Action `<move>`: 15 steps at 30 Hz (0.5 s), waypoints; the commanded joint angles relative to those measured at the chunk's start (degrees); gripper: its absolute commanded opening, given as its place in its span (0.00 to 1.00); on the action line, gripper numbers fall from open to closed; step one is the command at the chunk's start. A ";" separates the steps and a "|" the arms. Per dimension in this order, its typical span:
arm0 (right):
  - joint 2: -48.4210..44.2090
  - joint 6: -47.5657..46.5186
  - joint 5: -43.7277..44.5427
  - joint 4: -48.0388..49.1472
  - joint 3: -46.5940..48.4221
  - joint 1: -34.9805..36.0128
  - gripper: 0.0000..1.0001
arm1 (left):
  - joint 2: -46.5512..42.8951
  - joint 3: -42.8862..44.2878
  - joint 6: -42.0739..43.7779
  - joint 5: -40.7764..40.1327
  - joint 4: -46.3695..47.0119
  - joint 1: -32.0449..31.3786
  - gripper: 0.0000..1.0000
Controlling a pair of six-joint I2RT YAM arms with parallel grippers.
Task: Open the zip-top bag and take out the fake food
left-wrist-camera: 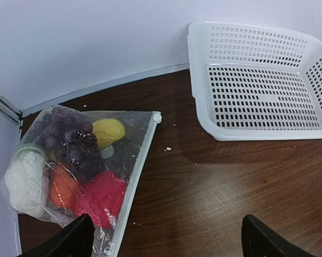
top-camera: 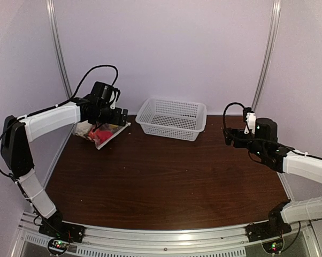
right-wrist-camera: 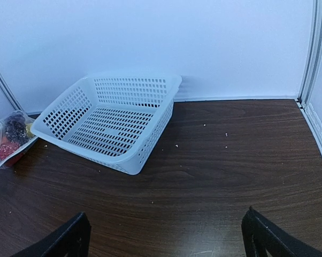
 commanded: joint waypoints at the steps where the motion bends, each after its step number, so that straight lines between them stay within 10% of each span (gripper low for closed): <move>1: 0.01 -0.40 -1.29 4.92 0.97 -0.65 1.00 | 3.18 5.93 7.24 -4.85 -4.99 -1.52 0.98; 15: 1.19 -2.46 -10.04 3.65 4.18 -1.01 1.00 | 14.02 11.24 29.38 -13.09 -12.16 -3.98 0.98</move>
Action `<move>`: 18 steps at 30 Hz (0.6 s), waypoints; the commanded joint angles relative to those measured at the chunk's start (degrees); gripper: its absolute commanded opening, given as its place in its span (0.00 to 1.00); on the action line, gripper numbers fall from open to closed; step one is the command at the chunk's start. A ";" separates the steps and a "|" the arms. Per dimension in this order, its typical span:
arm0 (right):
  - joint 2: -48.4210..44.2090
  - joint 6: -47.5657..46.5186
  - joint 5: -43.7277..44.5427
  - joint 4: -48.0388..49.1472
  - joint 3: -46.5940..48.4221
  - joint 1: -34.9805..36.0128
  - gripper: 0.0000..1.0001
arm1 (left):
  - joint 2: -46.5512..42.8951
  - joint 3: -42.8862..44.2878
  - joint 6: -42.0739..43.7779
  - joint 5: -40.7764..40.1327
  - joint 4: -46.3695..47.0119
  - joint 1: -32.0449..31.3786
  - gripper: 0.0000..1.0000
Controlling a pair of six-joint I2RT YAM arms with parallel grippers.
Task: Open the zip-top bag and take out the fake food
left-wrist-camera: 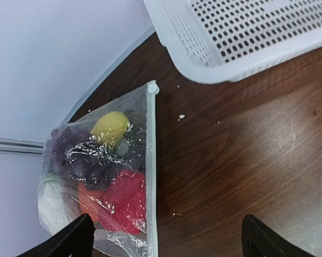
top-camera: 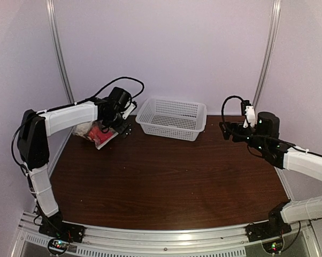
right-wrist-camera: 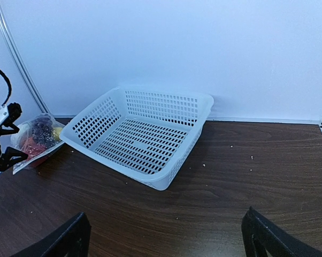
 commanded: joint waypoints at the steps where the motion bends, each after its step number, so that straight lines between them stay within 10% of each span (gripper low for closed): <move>1: 0.55 -0.31 -3.27 0.96 0.85 -0.59 1.00 | 4.01 1.97 8.59 -4.14 -2.31 -0.18 0.98; 18: -0.75 0.33 -5.13 0.81 -0.21 -1.58 1.00 | 13.53 0.03 24.75 -15.61 9.04 0.61 0.83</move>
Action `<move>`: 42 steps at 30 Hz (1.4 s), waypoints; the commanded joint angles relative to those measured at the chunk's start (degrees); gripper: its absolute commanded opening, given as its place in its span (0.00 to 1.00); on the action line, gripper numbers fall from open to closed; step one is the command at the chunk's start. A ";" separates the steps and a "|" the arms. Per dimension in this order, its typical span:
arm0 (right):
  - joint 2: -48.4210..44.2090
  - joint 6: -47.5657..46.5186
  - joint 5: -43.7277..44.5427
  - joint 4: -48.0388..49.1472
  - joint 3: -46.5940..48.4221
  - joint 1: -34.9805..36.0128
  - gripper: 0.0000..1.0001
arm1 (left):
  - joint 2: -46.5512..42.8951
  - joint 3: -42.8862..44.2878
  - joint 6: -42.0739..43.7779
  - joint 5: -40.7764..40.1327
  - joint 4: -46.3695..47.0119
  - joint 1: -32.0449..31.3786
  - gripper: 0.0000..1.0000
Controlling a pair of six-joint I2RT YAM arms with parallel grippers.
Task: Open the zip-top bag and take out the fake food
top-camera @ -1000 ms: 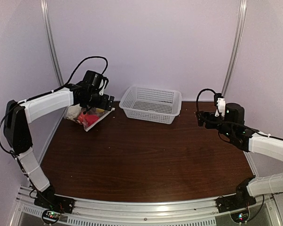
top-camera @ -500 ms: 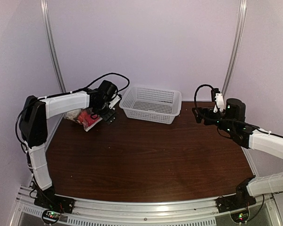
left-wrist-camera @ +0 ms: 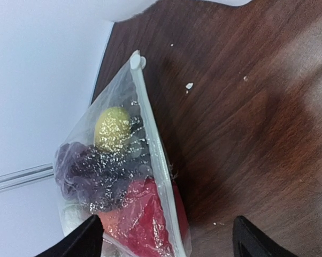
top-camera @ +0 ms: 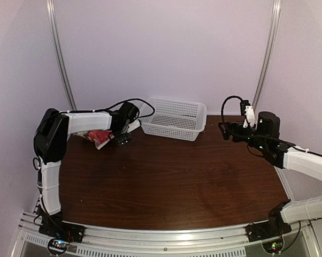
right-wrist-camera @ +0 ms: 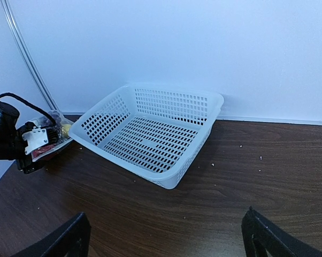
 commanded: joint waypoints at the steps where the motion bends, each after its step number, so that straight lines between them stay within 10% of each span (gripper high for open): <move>1: -1.14 0.41 -1.20 0.24 -0.21 -0.86 1.00 | 2.45 -0.01 4.05 -3.89 4.48 0.93 0.80; 20: 0.52 4.21 -4.84 3.37 0.11 -1.48 1.00 | 5.92 -4.91 10.40 -9.08 16.47 4.69 0.58; 25: 0.94 4.57 -4.94 3.53 0.45 -1.48 1.00 | 4.69 -4.55 11.40 -10.17 18.74 5.08 0.39; 29: 1.12 4.31 -4.77 3.17 1.08 -1.48 1.00 | 4.04 -4.37 11.48 -9.83 18.95 6.14 0.00; 42: 1.07 2.84 -8.13 2.70 2.87 -1.57 1.00 | -4.89 -4.37 4.87 -4.03 6.55 2.75 0.00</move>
